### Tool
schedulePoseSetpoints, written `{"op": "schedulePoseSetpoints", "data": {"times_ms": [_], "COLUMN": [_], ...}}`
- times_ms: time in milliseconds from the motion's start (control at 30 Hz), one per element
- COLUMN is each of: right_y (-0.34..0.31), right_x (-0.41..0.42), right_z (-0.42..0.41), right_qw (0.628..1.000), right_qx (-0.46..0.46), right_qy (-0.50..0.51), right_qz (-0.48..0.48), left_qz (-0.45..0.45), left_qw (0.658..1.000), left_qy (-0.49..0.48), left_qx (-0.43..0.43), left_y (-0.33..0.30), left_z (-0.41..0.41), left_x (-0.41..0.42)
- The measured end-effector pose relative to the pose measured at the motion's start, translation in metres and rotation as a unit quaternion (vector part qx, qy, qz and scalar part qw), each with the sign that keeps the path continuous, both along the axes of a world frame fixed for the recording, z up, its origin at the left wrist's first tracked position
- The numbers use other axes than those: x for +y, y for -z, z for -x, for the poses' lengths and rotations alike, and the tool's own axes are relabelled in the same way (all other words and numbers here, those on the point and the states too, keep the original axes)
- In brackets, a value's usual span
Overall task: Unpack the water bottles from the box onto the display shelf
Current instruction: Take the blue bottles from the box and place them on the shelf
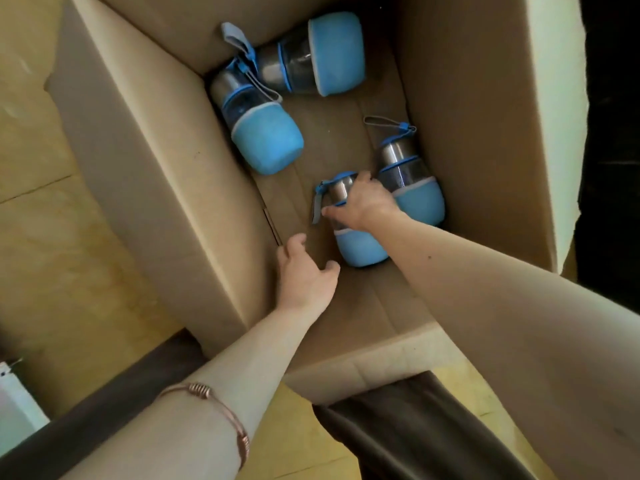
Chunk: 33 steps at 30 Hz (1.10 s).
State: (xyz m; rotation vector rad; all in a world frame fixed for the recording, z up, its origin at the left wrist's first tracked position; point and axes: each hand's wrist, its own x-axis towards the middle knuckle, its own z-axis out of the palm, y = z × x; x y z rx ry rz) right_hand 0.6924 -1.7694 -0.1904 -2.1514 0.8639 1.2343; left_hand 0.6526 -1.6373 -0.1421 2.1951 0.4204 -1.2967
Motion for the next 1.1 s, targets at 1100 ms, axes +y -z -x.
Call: {"op": "schedulePoseSetpoints", "data": {"times_ms": [1100], "right_y": [-0.425], "right_x": [-0.030], "right_z": [0.031], "right_qw": [0.903], "right_qx": [-0.267], "right_qy": [0.330], "right_qz": [-0.064], "left_qz": [0.232], "left_qw": [0.972], "left_qy": [0.030], "left_qx": [0.020], "left_y": [-0.365], "left_z": [-0.034], "left_x": [-0.033]}}
